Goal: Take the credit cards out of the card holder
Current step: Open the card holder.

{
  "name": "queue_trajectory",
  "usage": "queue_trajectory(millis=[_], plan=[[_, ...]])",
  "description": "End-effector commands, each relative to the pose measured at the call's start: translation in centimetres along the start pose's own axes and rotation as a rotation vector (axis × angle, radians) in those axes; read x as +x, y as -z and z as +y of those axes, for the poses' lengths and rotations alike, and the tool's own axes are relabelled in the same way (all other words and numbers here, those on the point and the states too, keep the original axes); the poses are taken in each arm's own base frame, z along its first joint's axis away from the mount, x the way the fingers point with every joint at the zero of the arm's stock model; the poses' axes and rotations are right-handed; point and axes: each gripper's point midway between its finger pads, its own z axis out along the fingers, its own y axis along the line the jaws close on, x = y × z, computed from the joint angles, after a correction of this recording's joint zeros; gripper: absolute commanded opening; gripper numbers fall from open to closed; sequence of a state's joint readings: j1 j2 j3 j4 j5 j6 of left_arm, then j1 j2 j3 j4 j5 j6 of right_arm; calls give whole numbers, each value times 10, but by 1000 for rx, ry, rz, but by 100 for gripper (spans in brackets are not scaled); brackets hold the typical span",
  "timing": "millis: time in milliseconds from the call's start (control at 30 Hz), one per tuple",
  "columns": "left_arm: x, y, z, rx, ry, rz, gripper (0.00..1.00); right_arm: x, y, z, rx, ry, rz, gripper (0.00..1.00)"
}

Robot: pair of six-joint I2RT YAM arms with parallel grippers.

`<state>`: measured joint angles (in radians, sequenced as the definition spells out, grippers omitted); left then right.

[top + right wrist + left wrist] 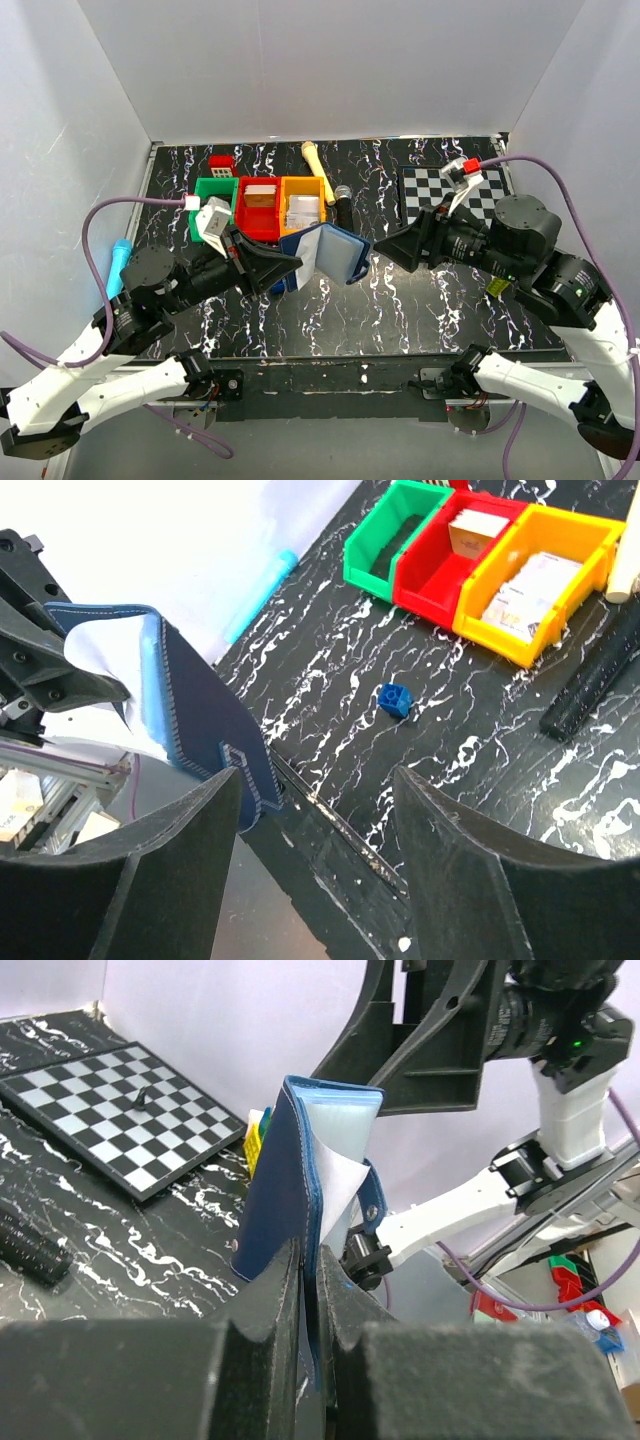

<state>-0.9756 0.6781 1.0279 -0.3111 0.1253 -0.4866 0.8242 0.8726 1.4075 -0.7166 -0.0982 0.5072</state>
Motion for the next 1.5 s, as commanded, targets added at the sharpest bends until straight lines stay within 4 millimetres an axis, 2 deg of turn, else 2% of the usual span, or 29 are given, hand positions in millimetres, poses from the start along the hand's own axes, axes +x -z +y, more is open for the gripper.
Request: queue_trajectory(millis=[0,100,333,567,733,933,1267,1467], plan=[[-13,3,-17,56,-2,3,0,-8,-8,10,-70,47,-21,70],[-11,-1,-16,36,20,32,0,-9,-4,16,-107,49,-31,70],[-14,-1,-5,-38,27,39,0,-30,19,40,-224,68,-172,74],[-14,-4,-6,-39,34,47,0,-31,20,46,-249,77,-159,76],[-21,-5,-9,-33,33,33,0,-10,0,31,-184,62,-16,78],[-30,-2,-16,-10,31,12,0,10,-15,10,-105,67,68,76],[-40,2,-21,3,19,-15,0,30,-16,-17,0,89,121,63],[-39,1,-29,48,17,-7,0,26,-15,-7,-60,96,95,22]])
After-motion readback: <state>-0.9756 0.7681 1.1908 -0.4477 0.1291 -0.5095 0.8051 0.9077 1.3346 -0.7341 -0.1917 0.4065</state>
